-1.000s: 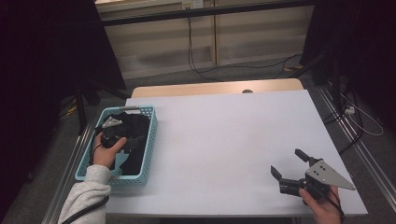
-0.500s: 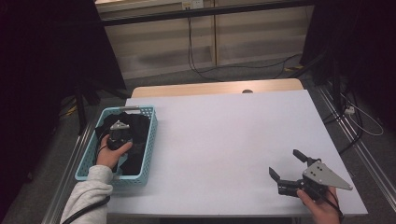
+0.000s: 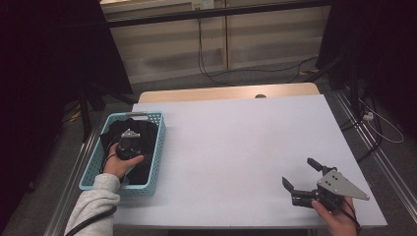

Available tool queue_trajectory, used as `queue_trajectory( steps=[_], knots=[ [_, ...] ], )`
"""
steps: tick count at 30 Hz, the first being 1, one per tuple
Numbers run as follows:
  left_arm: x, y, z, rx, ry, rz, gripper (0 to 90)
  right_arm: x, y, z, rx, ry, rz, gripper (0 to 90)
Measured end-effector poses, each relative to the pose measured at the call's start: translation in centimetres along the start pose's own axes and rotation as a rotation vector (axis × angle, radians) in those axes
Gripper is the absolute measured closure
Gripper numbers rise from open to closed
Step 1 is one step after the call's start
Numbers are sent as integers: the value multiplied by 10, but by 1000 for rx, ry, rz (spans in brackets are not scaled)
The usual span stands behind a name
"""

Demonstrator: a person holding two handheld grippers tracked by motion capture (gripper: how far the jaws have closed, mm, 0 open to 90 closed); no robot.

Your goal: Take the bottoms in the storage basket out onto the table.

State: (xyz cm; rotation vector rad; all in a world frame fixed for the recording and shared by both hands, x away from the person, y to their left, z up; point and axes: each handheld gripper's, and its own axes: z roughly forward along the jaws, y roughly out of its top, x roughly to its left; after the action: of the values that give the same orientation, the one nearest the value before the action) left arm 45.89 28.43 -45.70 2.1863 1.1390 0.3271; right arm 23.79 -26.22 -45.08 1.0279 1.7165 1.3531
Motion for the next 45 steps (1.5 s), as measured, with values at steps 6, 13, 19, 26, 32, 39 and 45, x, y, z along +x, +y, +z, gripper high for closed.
queue_trajectory(
  steps=[6,13,19,26,32,39,45],
  knots=[
    [-1,-1,1,0,-1,-3,50,0,0,0,-1,1,1,11],
    [-3,0,1,7,15,5,77,1,1,0,-1,1,-3,11],
    [-2,-1,0,-1,20,-11,118,1,0,0,2,1,-4,11],
    [1,-2,-3,-13,38,-38,180,1,0,0,6,4,-7,12],
    [6,-3,-7,-12,86,-77,271,1,0,0,6,8,-9,12],
    [5,0,-10,9,47,-91,500,2,0,1,9,7,-12,12],
    [2,4,-9,38,-2,-121,686,2,0,1,11,6,-15,12]
  ],
)
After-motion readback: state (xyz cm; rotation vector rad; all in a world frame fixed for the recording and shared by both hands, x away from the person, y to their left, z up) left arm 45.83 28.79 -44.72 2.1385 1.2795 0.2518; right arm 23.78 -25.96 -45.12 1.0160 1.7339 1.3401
